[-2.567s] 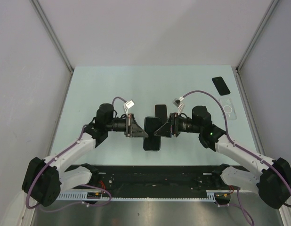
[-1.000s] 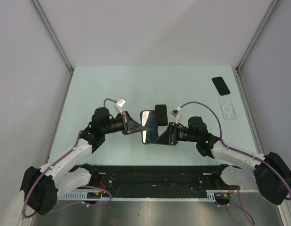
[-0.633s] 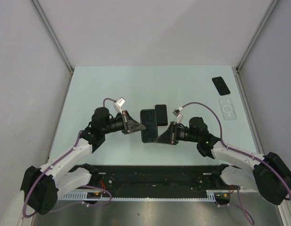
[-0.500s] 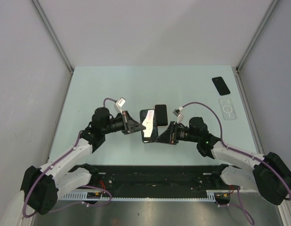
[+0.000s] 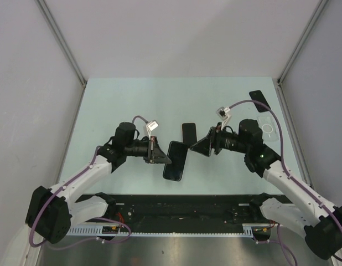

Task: Put the phone into the phone case

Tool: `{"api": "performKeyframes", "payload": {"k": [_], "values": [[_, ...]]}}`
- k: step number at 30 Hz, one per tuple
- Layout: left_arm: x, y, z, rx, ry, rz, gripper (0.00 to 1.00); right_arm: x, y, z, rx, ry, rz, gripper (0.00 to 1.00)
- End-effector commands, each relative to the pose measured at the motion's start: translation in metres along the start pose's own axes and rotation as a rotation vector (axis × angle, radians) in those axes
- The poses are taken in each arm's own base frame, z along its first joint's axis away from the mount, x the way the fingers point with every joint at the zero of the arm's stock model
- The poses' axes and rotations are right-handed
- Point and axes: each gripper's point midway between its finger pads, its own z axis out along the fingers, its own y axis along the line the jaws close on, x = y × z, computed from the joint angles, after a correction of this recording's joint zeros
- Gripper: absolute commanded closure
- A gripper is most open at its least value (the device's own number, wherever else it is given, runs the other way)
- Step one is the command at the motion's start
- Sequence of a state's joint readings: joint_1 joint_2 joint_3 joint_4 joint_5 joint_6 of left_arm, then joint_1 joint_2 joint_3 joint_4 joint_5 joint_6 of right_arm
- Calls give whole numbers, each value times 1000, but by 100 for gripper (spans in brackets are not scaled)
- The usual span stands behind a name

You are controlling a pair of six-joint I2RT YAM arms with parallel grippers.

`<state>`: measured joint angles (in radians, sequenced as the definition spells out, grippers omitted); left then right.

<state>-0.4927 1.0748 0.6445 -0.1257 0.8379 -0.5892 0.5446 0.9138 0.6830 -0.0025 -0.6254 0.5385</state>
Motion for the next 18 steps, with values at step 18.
{"api": "performKeyframes", "payload": {"k": [18], "values": [[26, -36, 1, 185, 188, 112, 100, 23, 1, 48, -310, 358, -57, 36]]}}
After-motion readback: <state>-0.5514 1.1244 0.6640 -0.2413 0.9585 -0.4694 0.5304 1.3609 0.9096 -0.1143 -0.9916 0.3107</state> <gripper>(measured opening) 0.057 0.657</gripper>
